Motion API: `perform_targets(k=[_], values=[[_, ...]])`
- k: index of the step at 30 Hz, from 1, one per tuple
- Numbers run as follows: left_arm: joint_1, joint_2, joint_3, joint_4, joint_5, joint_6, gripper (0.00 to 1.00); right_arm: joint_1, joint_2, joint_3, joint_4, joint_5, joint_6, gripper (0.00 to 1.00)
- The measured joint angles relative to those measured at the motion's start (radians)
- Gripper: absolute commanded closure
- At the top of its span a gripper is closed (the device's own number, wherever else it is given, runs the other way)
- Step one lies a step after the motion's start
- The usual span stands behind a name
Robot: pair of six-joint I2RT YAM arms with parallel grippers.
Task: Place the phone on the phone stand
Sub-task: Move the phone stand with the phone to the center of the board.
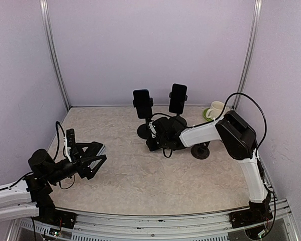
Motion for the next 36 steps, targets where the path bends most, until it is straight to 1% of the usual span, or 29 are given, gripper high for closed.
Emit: perform_targets(k=[7,16,36], values=[[0.0,-0.001,-0.002,0.0,-0.006,0.0,0.01,0.0,0.009,0.02,-0.014,-0.006,0.014,0.73],[0.0,0.0,-0.012,0.002,-0.008,0.0,0.01,0.0,0.021,0.039,-0.017,-0.004,0.035,0.7],[0.0,-0.012,-0.02,0.002,-0.011,-0.003,0.01,-0.036,0.113,0.2,-0.076,-0.004,0.062,0.69]])
